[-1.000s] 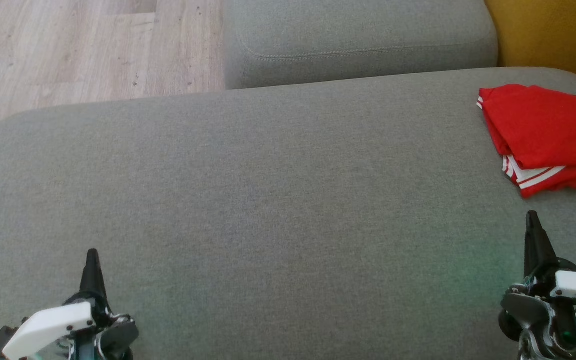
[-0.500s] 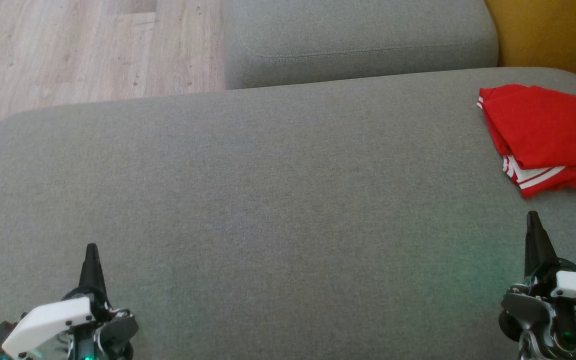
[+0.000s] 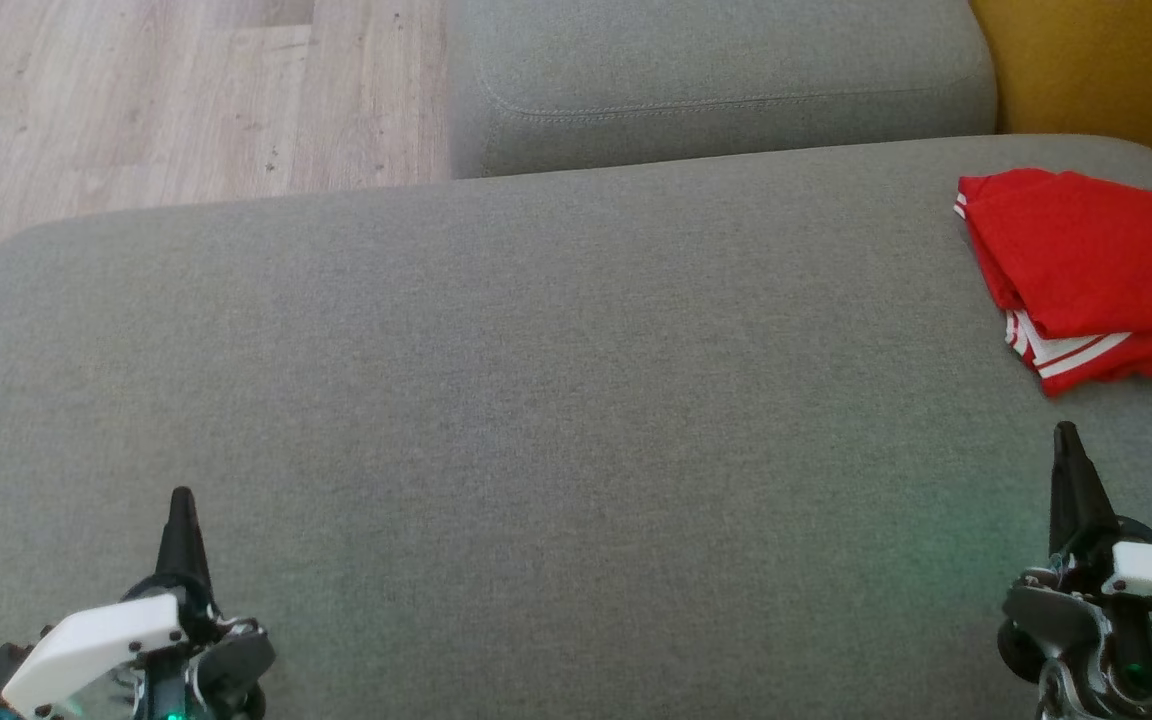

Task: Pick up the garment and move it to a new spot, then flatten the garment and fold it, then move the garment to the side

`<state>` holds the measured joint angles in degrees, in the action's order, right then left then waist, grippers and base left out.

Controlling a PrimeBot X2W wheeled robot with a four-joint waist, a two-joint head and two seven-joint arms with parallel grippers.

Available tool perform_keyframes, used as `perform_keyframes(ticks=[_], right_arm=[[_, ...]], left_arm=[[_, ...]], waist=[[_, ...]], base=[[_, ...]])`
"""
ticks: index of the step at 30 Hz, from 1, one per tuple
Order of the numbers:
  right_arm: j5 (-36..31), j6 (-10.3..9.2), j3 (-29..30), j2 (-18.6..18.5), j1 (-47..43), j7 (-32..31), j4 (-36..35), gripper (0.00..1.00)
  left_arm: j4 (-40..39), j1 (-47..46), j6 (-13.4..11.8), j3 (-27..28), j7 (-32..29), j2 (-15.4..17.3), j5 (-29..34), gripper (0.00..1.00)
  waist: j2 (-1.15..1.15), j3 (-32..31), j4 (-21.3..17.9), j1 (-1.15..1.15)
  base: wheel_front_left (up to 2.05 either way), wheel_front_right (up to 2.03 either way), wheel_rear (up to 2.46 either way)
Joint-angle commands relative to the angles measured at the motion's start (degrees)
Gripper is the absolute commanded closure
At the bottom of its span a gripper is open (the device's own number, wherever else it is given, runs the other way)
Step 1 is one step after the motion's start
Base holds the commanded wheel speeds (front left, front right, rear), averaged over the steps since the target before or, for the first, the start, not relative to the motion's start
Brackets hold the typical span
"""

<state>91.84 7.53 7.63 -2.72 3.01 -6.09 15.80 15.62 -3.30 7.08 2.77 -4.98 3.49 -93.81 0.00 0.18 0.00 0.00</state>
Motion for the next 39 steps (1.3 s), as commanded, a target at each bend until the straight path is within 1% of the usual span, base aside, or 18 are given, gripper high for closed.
perform_keyframes(ticks=[1,39], right_arm=[[0.4,-0.04,-1.2,-0.2,3.2,-0.3,-1.8,1.0],[0.3,-0.04,-1.1,-0.2,3.2,-0.4,-1.8,1.0]], left_arm=[[-1.6,-2.8,0.4,2.2,-0.3,0.5,0.4,1.0],[-1.6,-2.8,0.4,2.8,-0.8,0.1,0.9,1.0]], waist=[[0.0,0.0,0.0,0.0],[0.0,0.0,0.0,0.0]], base=[[0.0,0.0,0.0],[0.0,0.0,0.0]])
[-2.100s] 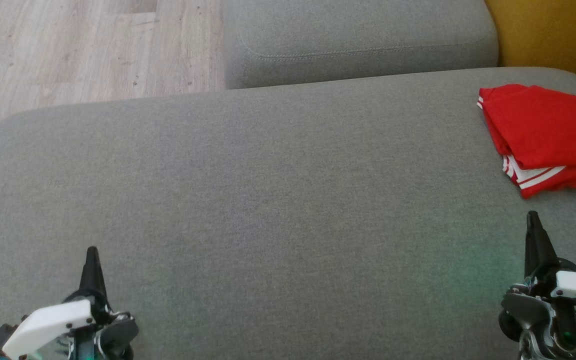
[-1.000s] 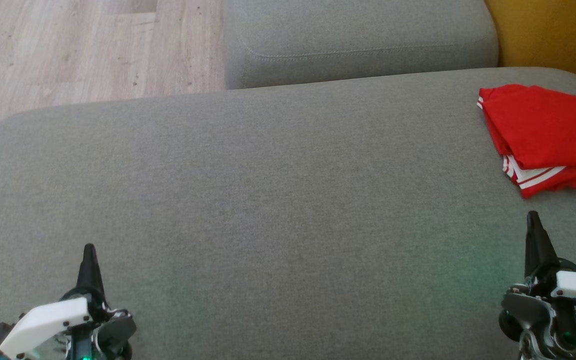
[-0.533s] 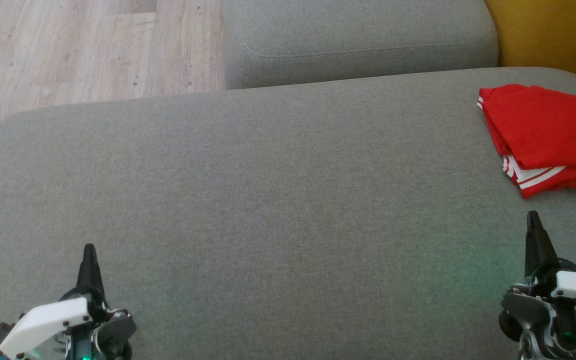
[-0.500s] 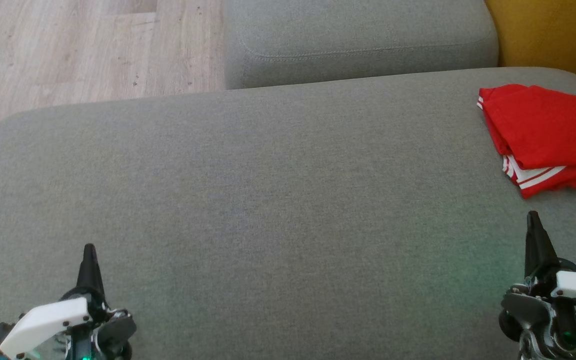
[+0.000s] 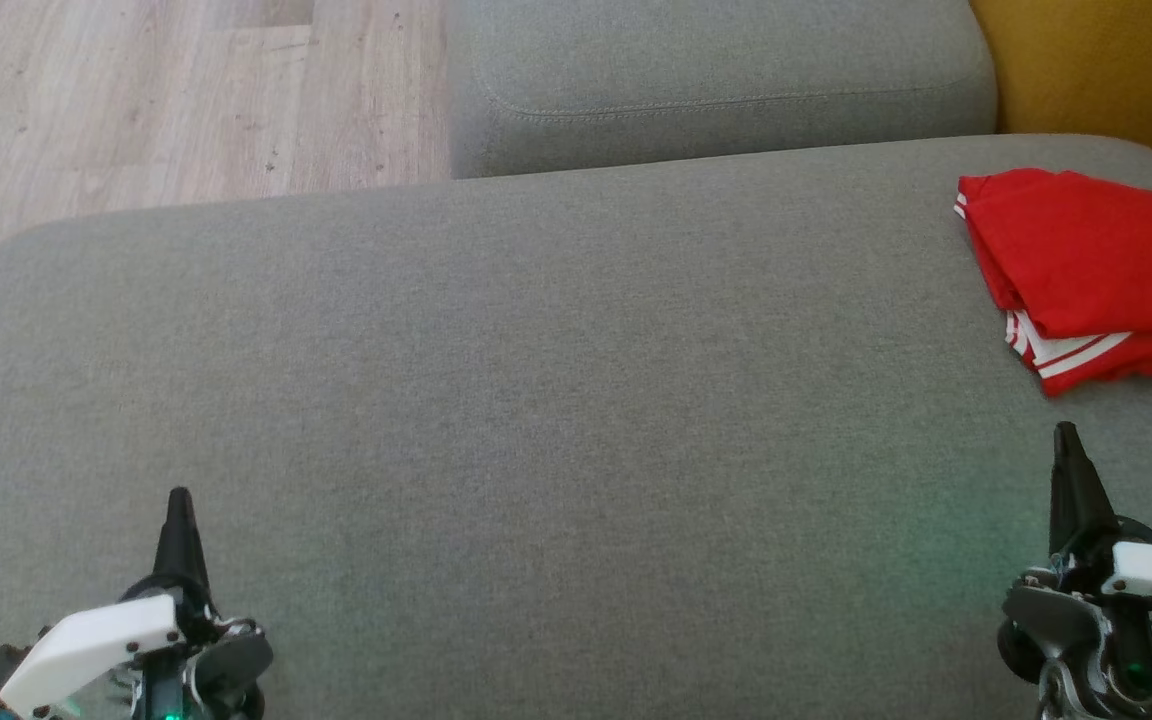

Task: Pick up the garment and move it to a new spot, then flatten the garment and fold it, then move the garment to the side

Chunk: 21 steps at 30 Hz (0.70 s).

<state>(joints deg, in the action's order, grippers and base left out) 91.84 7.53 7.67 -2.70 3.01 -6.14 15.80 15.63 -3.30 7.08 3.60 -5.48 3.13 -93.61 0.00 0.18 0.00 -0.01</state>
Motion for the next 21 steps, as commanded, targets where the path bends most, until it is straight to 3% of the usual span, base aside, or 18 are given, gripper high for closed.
perform_keyframes(ticks=[1,21], right_arm=[[0.3,-0.04,-1.2,-0.2,3.2,-0.3,-1.8,1.0],[0.3,-0.04,-1.1,-0.2,3.2,-0.4,-1.8,1.0]], left_arm=[[-1.6,-2.8,0.4,2.0,-0.3,0.4,0.7,1.0],[-1.6,-2.8,0.4,2.2,-0.5,0.3,0.9,1.0]], waist=[[0.0,0.0,0.0,0.01],[0.0,0.0,0.0,0.01]], base=[[0.0,0.0,0.0],[0.0,0.0,0.0]])
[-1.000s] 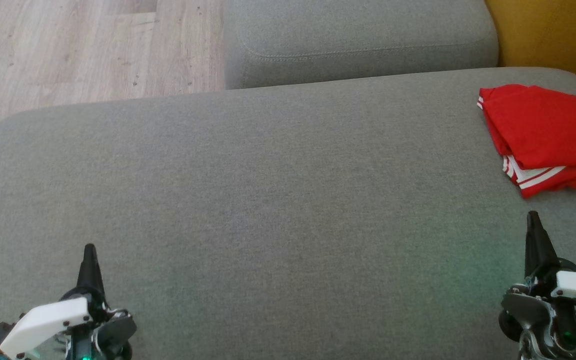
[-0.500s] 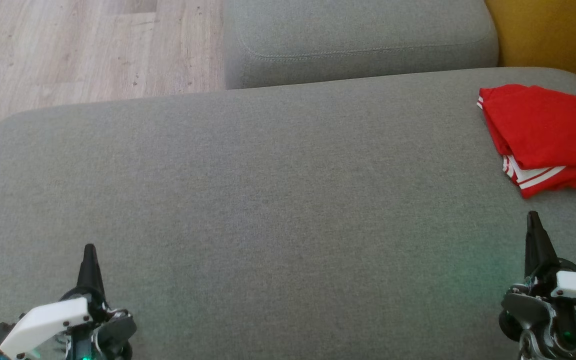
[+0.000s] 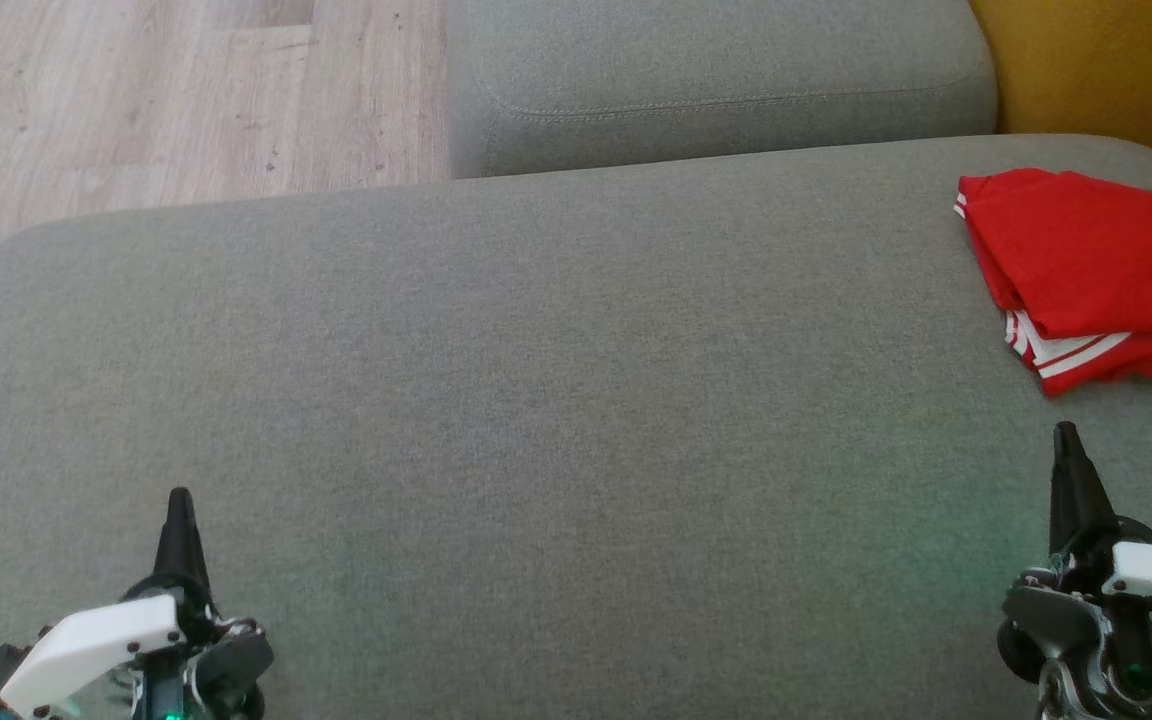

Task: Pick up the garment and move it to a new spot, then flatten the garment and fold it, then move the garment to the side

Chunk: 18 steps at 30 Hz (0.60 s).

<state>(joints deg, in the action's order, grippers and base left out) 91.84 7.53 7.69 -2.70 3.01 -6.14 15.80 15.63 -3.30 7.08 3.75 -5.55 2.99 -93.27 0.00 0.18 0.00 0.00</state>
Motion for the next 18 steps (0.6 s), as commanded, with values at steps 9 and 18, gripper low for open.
perform_keyframes(ticks=[9,18], right_arm=[[0.3,-0.04,-1.1,-0.2,3.2,-0.4,-1.8,1.0],[0.3,-0.04,-1.1,-0.2,3.2,-0.4,-1.8,1.0]], left_arm=[[-1.6,-2.8,0.4,2.2,-0.5,0.3,0.6,1.0],[-1.6,-2.8,0.4,2.3,-0.5,0.3,0.7,1.0]], waist=[[0.0,0.0,0.0,0.0],[0.0,0.0,0.0,0.0]], base=[[0.0,0.0,0.0],[0.0,0.0,0.0]])
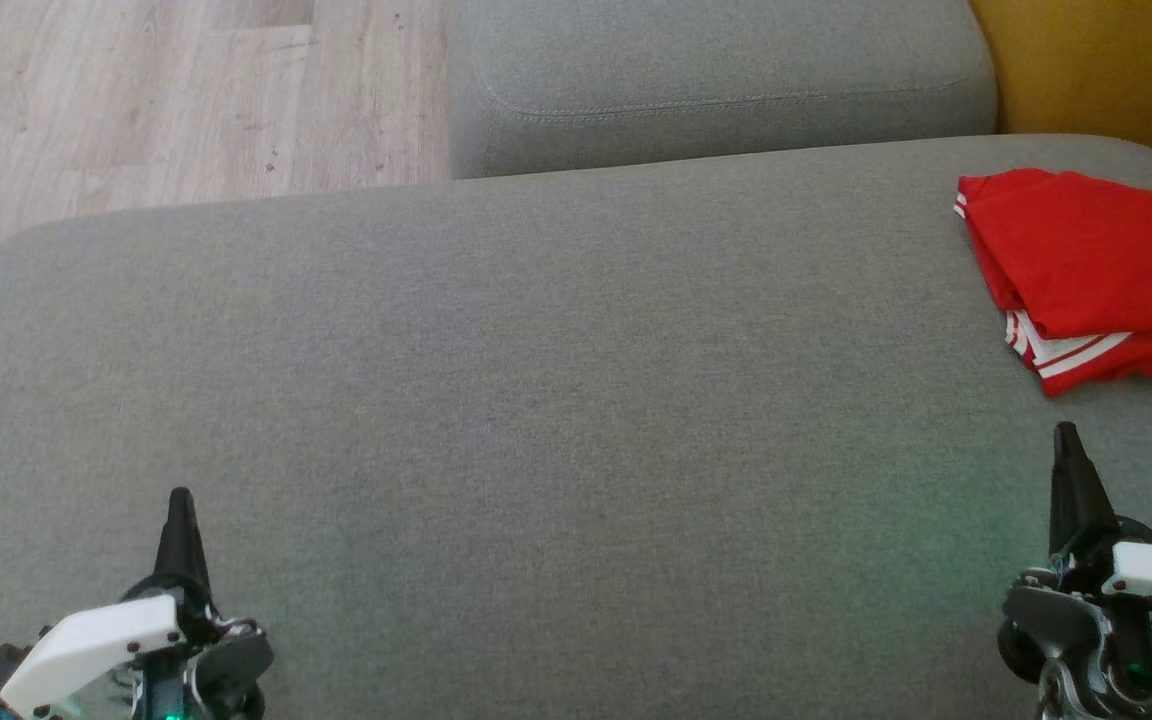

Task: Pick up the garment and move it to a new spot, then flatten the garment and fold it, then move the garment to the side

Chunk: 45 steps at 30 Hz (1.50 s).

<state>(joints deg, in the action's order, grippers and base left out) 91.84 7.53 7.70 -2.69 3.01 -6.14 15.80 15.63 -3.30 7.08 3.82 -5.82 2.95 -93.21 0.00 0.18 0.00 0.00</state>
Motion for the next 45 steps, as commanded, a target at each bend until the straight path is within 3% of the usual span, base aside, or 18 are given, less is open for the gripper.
perform_keyframes(ticks=[1,45], right_arm=[[0.3,-0.04,-1.1,-0.2,3.2,-0.4,-1.8,1.0],[0.3,-0.04,-1.1,-0.2,3.2,-0.4,-1.8,1.0]], left_arm=[[-1.6,-2.8,0.4,2.2,-0.3,0.3,0.6,1.0],[-1.6,-2.9,0.4,2.5,-0.5,0.1,0.9,1.0]], waist=[[0.0,0.0,0.0,0.0],[0.0,0.0,0.0,0.0]], base=[[0.0,0.0,0.0],[0.0,0.0,0.0]])
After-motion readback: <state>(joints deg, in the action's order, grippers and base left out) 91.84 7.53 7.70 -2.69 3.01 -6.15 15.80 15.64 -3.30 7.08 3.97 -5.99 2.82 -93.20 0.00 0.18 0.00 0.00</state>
